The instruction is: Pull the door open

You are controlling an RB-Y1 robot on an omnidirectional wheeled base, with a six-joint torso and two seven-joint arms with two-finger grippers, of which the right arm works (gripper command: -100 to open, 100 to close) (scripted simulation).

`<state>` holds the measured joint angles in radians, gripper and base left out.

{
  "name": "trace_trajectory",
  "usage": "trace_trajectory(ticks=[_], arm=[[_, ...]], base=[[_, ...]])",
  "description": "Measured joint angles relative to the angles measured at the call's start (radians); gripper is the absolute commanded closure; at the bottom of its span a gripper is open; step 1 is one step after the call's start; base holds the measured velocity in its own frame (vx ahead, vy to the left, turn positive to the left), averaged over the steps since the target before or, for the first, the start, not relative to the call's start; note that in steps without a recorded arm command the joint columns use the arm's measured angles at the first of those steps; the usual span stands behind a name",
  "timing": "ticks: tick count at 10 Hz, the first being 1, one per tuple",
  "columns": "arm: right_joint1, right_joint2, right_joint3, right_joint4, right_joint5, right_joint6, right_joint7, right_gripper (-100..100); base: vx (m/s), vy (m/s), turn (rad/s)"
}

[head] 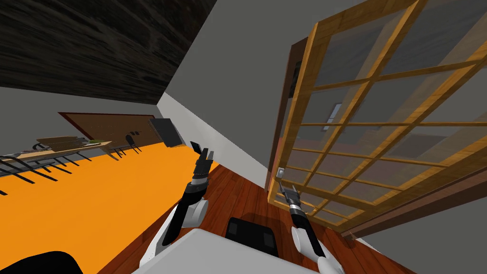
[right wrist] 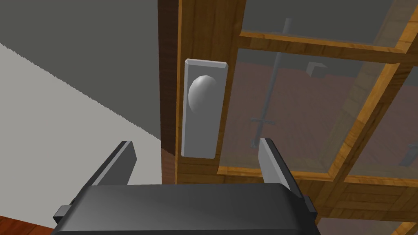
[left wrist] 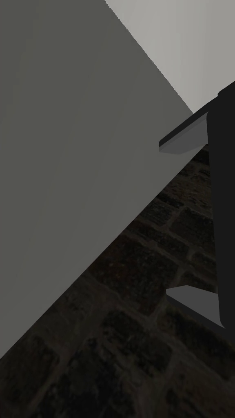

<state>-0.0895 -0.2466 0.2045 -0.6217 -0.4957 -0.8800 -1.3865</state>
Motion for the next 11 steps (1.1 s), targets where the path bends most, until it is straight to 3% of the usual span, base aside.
trace_trajectory(ticks=[5, 8, 9, 10, 11], arm=[[-0.002, 0.004, 0.012, -0.005, -0.027, 0.005, -0.096, -100], [0.003, -0.019, 0.002, 0.028, -0.037, -0.019, -0.125, -100], [0.017, -0.033, -0.004, 0.013, -0.042, -0.016, -0.131, -100], [0.004, -0.045, -0.005, 0.055, -0.044, -0.034, -0.152, -100], [0.009, -0.05, -0.008, 0.052, -0.047, -0.038, -0.16, -100]], base=[[-0.004, -0.011, 0.039], [0.195, 0.013, 0.123], [0.2, 0.006, 0.119], [0.139, -0.008, 0.035], [0.173, -0.001, 0.141]])
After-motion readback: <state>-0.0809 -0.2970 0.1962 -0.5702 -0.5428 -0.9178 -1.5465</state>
